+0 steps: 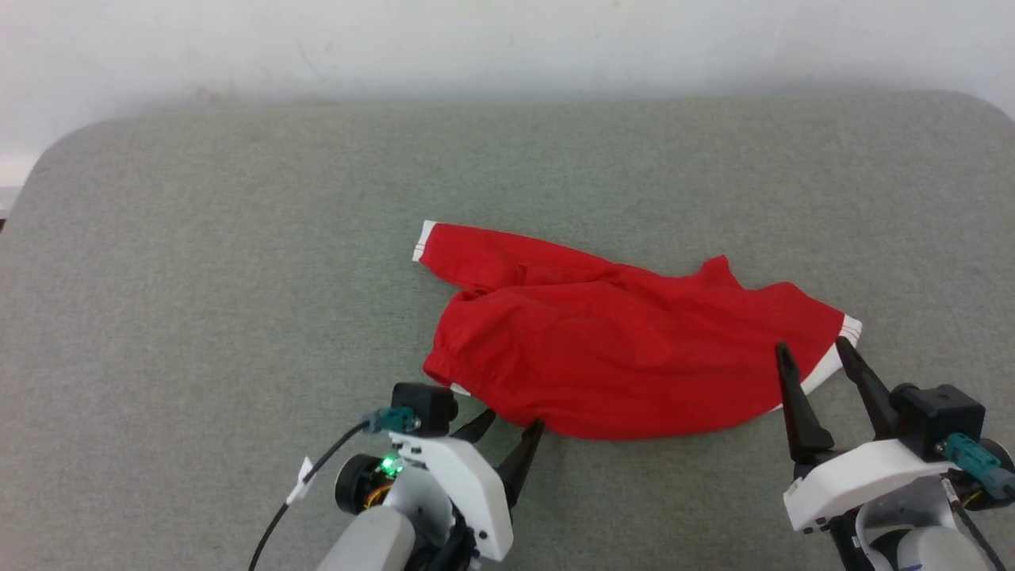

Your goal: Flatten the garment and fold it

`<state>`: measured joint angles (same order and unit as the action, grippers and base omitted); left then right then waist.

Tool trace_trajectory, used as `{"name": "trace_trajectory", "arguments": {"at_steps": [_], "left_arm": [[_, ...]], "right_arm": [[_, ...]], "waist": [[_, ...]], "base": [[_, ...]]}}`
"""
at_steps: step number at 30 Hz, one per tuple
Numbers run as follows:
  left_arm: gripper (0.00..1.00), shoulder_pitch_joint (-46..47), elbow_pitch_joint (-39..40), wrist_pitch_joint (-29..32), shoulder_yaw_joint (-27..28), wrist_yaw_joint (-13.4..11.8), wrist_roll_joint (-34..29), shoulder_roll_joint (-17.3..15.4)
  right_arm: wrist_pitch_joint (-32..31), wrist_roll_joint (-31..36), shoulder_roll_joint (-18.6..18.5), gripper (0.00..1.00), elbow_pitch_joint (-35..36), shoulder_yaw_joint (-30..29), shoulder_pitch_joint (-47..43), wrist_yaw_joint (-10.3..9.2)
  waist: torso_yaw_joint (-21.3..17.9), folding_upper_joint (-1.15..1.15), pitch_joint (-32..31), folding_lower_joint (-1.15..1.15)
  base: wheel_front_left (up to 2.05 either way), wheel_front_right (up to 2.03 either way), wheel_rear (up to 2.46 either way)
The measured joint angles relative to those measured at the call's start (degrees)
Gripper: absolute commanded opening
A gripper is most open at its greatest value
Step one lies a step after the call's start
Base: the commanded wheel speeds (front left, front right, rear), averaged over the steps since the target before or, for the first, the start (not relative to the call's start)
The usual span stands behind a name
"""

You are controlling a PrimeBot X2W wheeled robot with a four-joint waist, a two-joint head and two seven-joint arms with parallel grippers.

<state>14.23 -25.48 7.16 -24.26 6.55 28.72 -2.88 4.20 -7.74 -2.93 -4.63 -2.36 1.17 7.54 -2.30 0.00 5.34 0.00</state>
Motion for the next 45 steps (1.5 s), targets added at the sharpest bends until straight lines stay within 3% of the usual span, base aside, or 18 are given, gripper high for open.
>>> {"name": "trace_trajectory", "arguments": {"at_steps": [4,5,6,7,8,14,20,23,26,29,34,42,43,44,45], "left_arm": [[1.0,2.45,-1.29,1.19,-1.15,-0.03,2.55,-0.02],[0.93,2.91,-1.35,1.36,-1.57,0.0,3.65,-0.01],[0.73,3.28,-1.43,1.41,-2.13,0.03,4.31,-0.01],[0.4,3.67,-1.46,1.41,-2.78,0.04,4.56,-0.02],[0.0,3.99,-1.4,1.31,-3.34,0.18,4.93,0.01],[0.0,4.46,4.72,-1.34,-4.42,0.48,7.21,-1.54],[0.0,0.82,25.98,3.59,-3.99,0.16,10.28,-6.13],[0.0,-1.22,36.66,7.76,-2.59,-2.05,11.72,-8.66],[0.0,-1.15,40.53,10.49,0.33,-4.43,11.91,-11.15],[0.0,0.9,36.74,12.07,3.16,-6.27,12.56,-12.43],[0.0,8.99,21.65,12.7,6.67,-9.22,10.78,-13.89],[0.0,20.09,0.35,5.54,9.73,-13.22,6.44,-14.14],[0.27,20.52,-1.34,4.2,9.98,-13.57,6.34,-13.83],[0.97,20.78,-2.99,2.83,10.05,-13.67,6.19,-13.58],[1.0,20.87,-4.21,1.76,9.88,-13.61,5.91,-13.36]], "right_arm": [[-0.12,-0.9,0.01,1.0,0.24,0.48,-0.01,0.0],[-0.12,-0.97,0.01,1.0,0.27,0.54,-0.01,0.0],[-0.11,-1.05,0.01,1.0,0.33,0.53,-0.01,0.0],[-0.11,-1.34,0.0,1.0,0.46,0.52,-0.01,0.0],[-0.11,-1.43,0.0,1.0,0.57,0.51,0.0,0.0],[-0.08,-1.44,0.0,1.0,0.82,0.1,-0.02,0.0],[0.02,-1.52,-0.04,1.0,1.14,-1.43,-0.38,0.0],[0.02,-1.54,-0.03,1.0,1.38,-1.49,-0.41,0.0],[0.03,-1.94,-0.03,1.0,1.88,-1.27,-0.2,0.0],[0.04,-2.07,-0.03,1.0,2.09,-0.12,0.68,0.0],[0.56,-2.94,0.0,1.0,2.55,2.48,3.33,0.0],[1.33,-3.53,0.01,1.0,2.48,5.17,5.89,0.0],[1.42,-3.53,0.01,1.0,2.44,5.27,6.12,0.0],[1.46,-3.59,0.01,1.0,2.38,5.31,6.24,0.0],[1.47,-3.71,0.01,1.0,2.35,5.25,6.27,0.0]], "waist": [[-0.72,0.0,0.46,0.0],[-0.87,0.0,0.55,0.0],[-1.01,0.0,0.64,0.0],[-1.14,0.0,0.73,0.0],[-1.23,0.0,0.79,0.0],[-1.32,0.0,0.54,0.0],[0.15,0.0,0.5,0.0],[1.03,0.0,0.66,0.0],[1.46,0.0,1.49,0.0],[1.53,0.0,2.83,0.0],[0.7,0.0,5.78,0.01],[-2.28,0.0,10.78,0.02],[-2.73,0.0,11.25,0.02],[-3.18,0.0,11.69,0.02],[-3.55,0.0,12.09,0.02]], "base": [[0.0,0.0,0.0],[0.0,0.0,0.0],[0.0,0.0,0.0],[0.0,0.0,0.0],[0.0,0.0,0.0],[0.0,0.0,0.0],[0.0,0.0,0.0],[0.0,0.0,0.0],[0.0,0.0,0.0],[0.0,0.0,0.0],[0.0,0.0,0.0],[0.0,0.0,0.0],[0.0,0.0,0.0],[0.0,0.0,0.0],[0.0,0.0,0.0]]}}
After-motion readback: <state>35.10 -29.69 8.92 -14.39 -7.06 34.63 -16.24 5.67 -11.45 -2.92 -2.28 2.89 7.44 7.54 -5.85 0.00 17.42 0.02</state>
